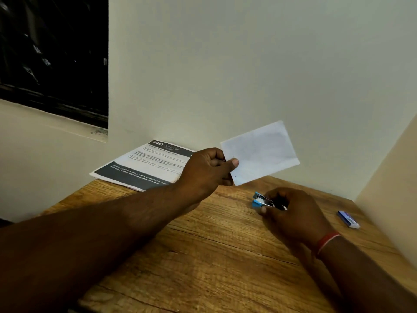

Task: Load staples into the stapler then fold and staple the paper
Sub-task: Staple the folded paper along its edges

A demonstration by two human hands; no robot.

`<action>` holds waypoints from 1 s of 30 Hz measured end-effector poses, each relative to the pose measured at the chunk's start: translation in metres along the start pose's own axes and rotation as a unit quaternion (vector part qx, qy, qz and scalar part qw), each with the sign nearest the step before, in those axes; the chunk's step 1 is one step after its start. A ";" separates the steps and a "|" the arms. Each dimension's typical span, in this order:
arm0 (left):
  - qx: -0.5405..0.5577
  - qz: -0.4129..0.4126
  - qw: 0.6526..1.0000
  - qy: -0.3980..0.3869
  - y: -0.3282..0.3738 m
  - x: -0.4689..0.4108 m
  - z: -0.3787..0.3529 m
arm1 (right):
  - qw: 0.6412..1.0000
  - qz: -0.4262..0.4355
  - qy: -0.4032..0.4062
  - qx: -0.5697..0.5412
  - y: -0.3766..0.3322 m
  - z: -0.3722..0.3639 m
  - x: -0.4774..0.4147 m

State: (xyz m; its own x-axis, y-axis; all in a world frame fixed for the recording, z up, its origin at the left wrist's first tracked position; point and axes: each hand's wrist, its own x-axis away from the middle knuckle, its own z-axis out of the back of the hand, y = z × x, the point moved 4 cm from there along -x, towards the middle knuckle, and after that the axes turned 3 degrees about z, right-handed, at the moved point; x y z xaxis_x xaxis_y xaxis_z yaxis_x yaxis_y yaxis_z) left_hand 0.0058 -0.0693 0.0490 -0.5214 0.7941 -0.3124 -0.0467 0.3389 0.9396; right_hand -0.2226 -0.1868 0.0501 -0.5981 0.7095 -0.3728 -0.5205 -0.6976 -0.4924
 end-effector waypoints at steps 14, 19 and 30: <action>0.007 0.003 1.000 -0.030 -0.001 0.005 -0.004 | 0.966 -0.028 0.013 -0.257 -0.011 -0.001 0.002; -0.092 -0.020 0.995 -0.016 -0.002 0.005 -0.006 | 0.826 -0.082 0.011 -0.557 -0.027 -0.016 0.011; -0.362 -0.245 0.898 -0.042 0.018 0.027 -0.023 | 0.896 -0.030 0.040 -0.441 -0.043 -0.016 0.022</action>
State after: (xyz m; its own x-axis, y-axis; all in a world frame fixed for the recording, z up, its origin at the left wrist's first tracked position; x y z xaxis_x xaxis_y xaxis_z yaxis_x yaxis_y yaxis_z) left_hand -0.0284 -0.0536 0.0613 -0.2218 0.6846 -0.6943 -0.8110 0.2659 0.5212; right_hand -0.2038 -0.1400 0.0503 -0.5215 0.7723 -0.3628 0.1558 -0.3318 -0.9304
